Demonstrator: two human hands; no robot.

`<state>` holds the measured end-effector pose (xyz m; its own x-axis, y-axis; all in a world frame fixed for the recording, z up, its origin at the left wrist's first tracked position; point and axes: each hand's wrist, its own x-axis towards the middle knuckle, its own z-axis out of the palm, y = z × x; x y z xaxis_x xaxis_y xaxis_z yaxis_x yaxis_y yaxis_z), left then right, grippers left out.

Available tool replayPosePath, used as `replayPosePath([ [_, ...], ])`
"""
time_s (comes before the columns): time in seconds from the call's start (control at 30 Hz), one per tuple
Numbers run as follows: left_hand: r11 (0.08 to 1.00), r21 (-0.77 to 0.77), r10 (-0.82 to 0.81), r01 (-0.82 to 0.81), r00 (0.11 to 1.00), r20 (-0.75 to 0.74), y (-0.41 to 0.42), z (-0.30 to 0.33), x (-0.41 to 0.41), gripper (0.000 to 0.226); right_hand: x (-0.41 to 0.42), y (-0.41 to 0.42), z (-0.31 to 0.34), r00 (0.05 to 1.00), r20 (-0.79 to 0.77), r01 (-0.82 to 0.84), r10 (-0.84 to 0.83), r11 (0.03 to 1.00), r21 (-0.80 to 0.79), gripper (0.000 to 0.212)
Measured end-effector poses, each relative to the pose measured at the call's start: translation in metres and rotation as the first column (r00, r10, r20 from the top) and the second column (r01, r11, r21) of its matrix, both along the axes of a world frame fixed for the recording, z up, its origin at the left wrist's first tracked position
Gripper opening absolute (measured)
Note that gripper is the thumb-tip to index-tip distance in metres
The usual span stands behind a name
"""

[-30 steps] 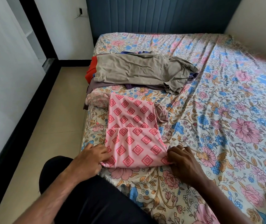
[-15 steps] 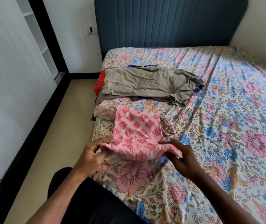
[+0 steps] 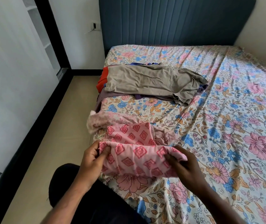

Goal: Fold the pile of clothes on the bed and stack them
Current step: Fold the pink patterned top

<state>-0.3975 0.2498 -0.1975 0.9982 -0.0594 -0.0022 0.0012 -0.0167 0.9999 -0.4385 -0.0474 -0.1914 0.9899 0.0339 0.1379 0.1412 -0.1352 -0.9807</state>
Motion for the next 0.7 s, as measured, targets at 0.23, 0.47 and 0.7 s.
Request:
replayPosePath([
  [0.23, 0.977, 0.102, 0.199, -0.187, 0.971, -0.133, -0.002, -0.019, 0.032, 0.026, 0.042, 0.025, 0.004, 0.973, -0.230, 0.031, -0.011, 0.996, 0.084, 0.027],
  [0.47, 0.901, 0.351, 0.312, -0.255, 0.943, -0.116, -0.012, -0.029, 0.108, 0.029, 0.104, 0.036, 0.003, 0.915, -0.317, 0.204, -0.250, 0.964, -0.169, 0.035],
  [0.7, 0.955, 0.264, 0.210, -0.136, 0.938, -0.277, -0.010, -0.041, 0.108, 0.049, 0.114, 0.039, 0.003, 0.898, -0.364, 0.207, -0.248, 0.967, -0.147, 0.050],
])
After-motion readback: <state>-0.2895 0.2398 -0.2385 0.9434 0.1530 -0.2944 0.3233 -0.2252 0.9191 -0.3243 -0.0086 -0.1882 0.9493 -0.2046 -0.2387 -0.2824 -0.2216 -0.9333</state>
